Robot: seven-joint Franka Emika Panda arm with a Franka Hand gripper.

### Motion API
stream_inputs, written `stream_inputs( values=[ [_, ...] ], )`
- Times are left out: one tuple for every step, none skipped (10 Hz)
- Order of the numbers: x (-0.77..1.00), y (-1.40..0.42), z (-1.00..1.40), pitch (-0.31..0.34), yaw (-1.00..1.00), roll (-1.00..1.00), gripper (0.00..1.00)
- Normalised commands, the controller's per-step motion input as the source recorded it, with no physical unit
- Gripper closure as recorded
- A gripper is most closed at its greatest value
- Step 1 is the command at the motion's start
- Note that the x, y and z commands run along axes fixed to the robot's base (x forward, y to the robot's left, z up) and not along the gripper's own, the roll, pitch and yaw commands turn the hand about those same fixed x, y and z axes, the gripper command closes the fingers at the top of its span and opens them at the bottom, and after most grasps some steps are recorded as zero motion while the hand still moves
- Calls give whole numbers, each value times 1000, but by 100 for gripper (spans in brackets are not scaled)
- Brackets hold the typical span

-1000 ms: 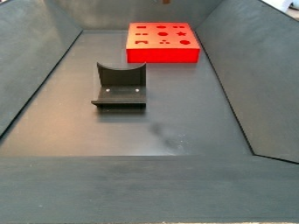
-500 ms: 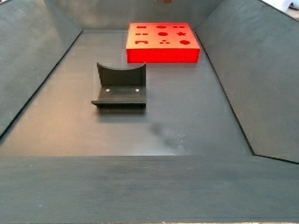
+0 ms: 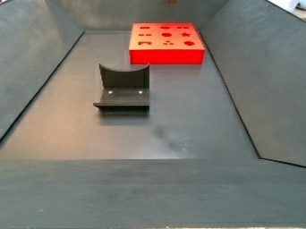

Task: Pick up the oval object. Move up. Place the oval object on the fixture. Regrasp the oval object. Move to above the board. Insert the oval object.
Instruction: Insert the oval object.

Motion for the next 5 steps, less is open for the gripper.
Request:
stream_inputs(
  values=[
    [0, -14, -120, -106, -1000, -104, 100],
    [0, -20, -51, -220, -880, -247, 100],
    [0, 0, -74, -290, -774, -357, 100],
    [0, 0, -60, -336, -689, -416, 100],
    [23, 23, -29, -373, -606, -471, 100]
  ],
)
